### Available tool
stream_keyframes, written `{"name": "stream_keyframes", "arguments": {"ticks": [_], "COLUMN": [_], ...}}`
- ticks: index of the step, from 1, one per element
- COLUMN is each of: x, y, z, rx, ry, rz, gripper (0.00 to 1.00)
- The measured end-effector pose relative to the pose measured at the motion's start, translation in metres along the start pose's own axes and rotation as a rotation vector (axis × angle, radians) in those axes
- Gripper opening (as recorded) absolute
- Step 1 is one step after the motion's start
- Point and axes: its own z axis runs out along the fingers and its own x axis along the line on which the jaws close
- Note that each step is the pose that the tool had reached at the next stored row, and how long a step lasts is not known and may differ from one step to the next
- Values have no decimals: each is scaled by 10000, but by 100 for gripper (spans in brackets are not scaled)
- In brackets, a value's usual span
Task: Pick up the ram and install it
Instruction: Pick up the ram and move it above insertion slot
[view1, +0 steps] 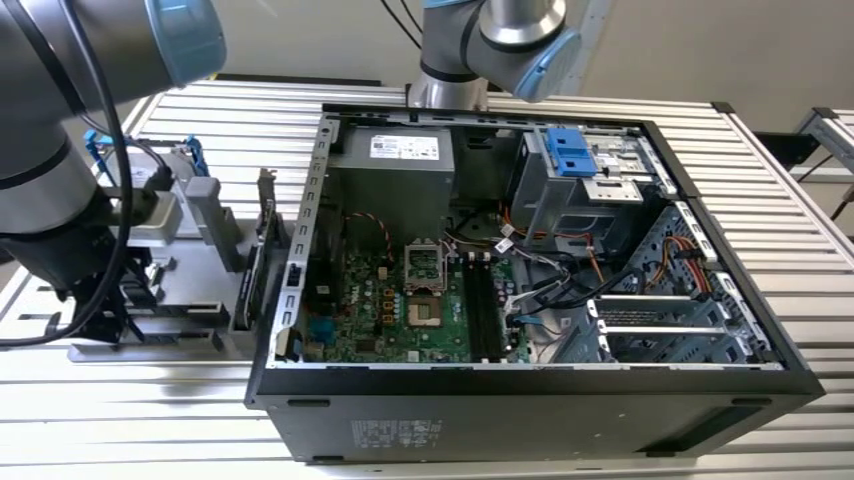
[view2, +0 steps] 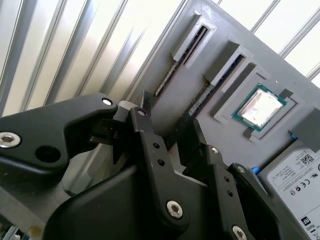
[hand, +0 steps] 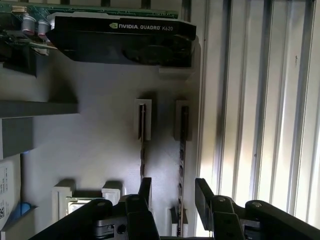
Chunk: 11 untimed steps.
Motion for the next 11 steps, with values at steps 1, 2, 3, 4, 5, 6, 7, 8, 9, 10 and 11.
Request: {"name": "stream_keyframes", "arguments": {"ticks": [1,2,3,4,5,6,7,8,9,10,11], "x": [0,0,0,-1,-1,-1,-1,-1,-1,-1,0], "y": [0,0,0,0,0,1,1,1,1,1,1], "z": [8,15,22,29,37,45,51,57,65,73,80], "rx": [-1,-1,-1,0,-1,0,0,1,0,0,0], "ry": [1,1,1,0,1,1,1,0,0,0,1], "rz": [0,0,0,0,0,0,0,0,0,-1,0], "gripper": [100,100,100,100,100,100,100,100,100,100,100]}}
